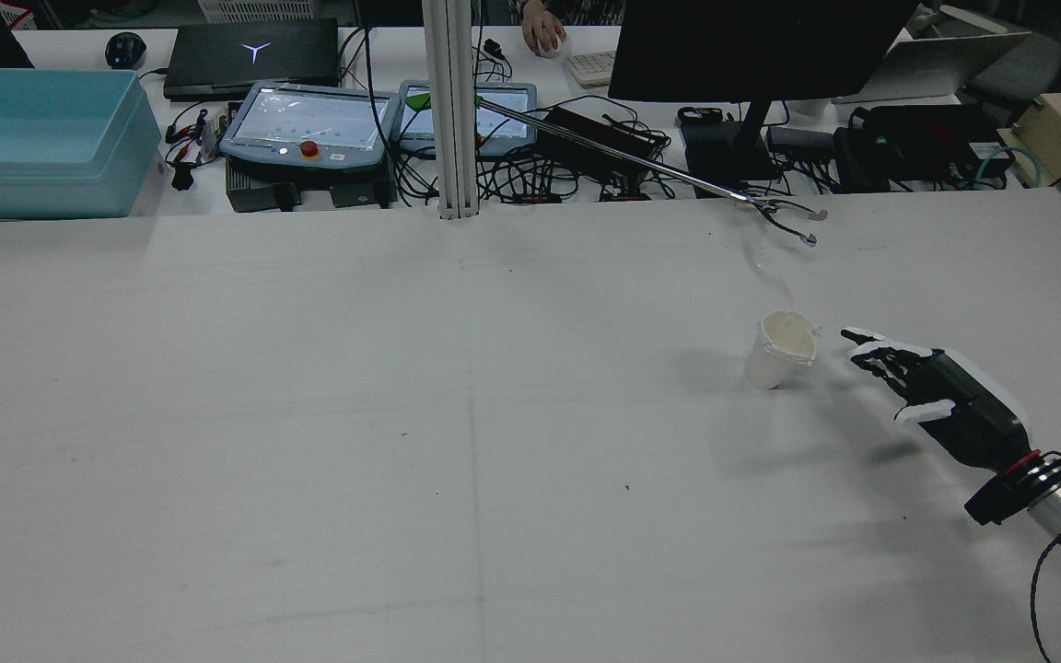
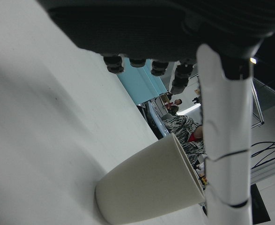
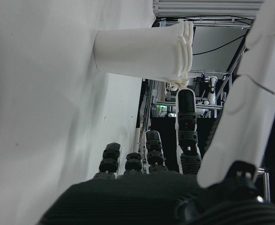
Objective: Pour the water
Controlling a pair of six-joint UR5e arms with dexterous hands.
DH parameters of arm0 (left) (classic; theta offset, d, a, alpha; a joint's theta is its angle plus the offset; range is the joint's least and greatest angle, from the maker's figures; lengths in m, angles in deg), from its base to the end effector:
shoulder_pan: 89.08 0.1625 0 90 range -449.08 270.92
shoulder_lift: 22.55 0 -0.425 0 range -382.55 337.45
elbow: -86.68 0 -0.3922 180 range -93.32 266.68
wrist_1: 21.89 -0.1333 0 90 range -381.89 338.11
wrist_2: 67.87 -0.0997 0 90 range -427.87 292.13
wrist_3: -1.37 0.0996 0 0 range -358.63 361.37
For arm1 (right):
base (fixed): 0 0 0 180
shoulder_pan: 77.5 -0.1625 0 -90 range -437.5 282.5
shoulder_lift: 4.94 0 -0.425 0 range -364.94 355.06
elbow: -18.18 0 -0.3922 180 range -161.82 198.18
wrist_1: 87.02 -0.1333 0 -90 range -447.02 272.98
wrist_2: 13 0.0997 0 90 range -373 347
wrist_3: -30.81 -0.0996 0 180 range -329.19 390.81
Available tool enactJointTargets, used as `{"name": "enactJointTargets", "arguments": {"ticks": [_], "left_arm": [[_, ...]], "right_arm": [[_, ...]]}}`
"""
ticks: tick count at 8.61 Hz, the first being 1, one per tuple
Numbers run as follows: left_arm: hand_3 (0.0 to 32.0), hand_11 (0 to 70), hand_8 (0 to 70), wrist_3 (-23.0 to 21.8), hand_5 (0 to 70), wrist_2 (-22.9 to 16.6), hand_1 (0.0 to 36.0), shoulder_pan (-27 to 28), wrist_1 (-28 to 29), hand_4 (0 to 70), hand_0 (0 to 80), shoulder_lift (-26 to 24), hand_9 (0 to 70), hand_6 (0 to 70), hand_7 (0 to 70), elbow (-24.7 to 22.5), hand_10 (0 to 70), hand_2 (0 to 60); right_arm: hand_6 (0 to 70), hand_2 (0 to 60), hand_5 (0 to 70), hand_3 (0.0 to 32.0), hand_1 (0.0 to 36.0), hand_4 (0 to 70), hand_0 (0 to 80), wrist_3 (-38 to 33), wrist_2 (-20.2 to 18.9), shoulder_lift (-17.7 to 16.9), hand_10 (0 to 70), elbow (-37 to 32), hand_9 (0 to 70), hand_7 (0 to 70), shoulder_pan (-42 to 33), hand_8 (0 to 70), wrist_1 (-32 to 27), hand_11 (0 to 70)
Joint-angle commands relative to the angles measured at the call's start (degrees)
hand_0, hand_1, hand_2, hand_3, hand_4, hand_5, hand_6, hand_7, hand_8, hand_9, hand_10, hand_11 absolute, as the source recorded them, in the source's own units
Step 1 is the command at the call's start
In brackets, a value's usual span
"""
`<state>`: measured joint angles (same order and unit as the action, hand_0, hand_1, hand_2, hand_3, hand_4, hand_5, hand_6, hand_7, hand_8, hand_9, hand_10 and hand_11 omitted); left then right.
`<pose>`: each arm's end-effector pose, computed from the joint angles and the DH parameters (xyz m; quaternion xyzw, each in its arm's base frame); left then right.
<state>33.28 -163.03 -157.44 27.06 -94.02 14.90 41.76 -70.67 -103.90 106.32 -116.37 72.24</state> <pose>-0.0060 -0.3221 0.8766 0.0414 0.7769 -0.5443 0.3139 -0.2092 -0.4083 0.7397 -0.0844 -0.7521 0.6393 0.1360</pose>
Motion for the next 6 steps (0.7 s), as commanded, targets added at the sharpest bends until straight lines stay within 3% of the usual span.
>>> {"name": "enactJointTargets", "arguments": {"ticks": [1, 4, 6], "left_arm": [[0.0, 7.1, 0.0, -0.5, 12.5, 0.2, 22.5, 0.3, 0.0, 12.1, 64.8, 0.0, 0.1, 1.5, 7.8, -0.1, 2.9, 0.0], [0.0, 7.1, 0.0, -1.2, 12.9, 0.2, 22.6, 0.5, 0.0, 12.1, 64.6, 0.0, 0.1, 1.6, 7.8, -0.4, 2.8, 0.0], [0.0, 6.6, 0.0, -2.6, 13.5, 0.2, 22.9, 0.6, -3.6, 12.7, 66.4, 0.1, 0.1, 1.8, 7.9, -4.7, 2.6, 0.0]], "right_arm": [[11.4, 0.0, 24.6, 0.0, 13.0, 28.1, 54.7, -0.1, 0.0, -0.1, 8.3, 0.5, 5.9, 17.7, 0.0, 6.3, 0.0, 13.4], [11.2, 0.0, 24.9, 0.0, 13.1, 27.7, 54.8, -0.2, 0.0, -0.1, 8.1, 0.5, 5.6, 17.3, 0.0, 6.1, -0.1, 13.1], [11.0, 0.0, 24.7, 0.0, 13.3, 27.6, 54.8, -0.4, 0.0, -0.3, 7.9, 0.4, 5.5, 17.3, -0.1, 6.0, -0.1, 12.9]]}}
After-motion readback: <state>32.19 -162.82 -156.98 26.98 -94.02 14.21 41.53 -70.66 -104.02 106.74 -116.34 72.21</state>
